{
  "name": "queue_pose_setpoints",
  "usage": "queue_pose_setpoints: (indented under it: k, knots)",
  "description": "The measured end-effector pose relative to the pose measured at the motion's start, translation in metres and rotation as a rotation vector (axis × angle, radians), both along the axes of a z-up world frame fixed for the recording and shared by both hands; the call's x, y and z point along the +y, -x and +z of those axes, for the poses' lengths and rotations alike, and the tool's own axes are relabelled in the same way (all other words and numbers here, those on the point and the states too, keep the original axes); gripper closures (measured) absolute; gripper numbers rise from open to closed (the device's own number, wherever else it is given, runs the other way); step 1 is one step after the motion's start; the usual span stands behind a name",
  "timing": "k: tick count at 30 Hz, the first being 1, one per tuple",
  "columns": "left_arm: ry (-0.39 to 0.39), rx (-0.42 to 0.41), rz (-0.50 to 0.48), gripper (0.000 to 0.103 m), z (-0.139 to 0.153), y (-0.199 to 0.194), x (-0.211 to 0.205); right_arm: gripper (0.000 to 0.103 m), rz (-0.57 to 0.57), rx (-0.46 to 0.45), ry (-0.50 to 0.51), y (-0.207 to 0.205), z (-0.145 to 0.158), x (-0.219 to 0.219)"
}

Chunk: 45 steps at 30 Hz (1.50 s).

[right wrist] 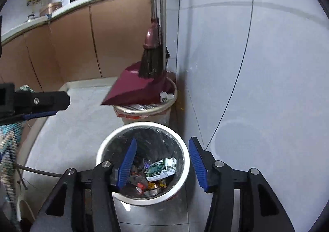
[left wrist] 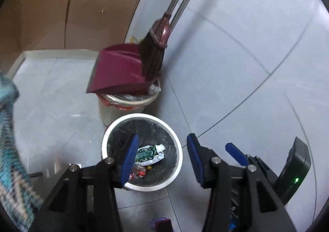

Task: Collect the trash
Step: 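Carry the plastic and green wrapper to the bin and open both tools, then return both open tools to the remaining trash on the blanket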

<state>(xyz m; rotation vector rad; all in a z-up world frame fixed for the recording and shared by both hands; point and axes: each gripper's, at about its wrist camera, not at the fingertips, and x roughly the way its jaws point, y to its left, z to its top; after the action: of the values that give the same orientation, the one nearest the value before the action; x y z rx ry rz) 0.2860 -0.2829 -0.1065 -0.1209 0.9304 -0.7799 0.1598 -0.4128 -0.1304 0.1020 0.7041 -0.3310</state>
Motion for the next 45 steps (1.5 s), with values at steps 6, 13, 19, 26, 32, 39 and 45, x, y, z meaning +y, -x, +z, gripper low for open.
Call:
queue_pose_setpoints:
  k: [6,13,19,26,32,39,45]
  knots:
    - [0.03,-0.062,0.018,0.056,0.04,0.04,0.037,0.048,0.03,-0.063,0.01,0.031,0.038,0.028]
    - [0.068,-0.101,0.052,0.056,0.075,0.087,0.097,0.046,0.078,-0.144,0.023,0.078,0.088,0.067]
    - [0.051,-0.174,0.138,0.052,0.104,0.13,0.169,0.045,0.178,-0.208,0.022,0.109,0.129,0.108]
    - [0.039,-0.217,0.264,0.05,0.111,0.173,0.249,0.042,0.316,-0.256,-0.007,0.129,0.154,0.158]
    - [0.02,-0.245,0.349,0.05,0.108,0.21,0.308,0.042,0.431,-0.272,-0.029,0.143,0.165,0.2]
    - [0.025,-0.266,0.427,0.05,0.103,0.258,0.368,0.04,0.54,-0.276,-0.088,0.157,0.175,0.239]
    - [0.002,-0.29,0.477,0.05,0.093,0.286,0.413,0.038,0.626,-0.244,-0.114,0.158,0.17,0.271]
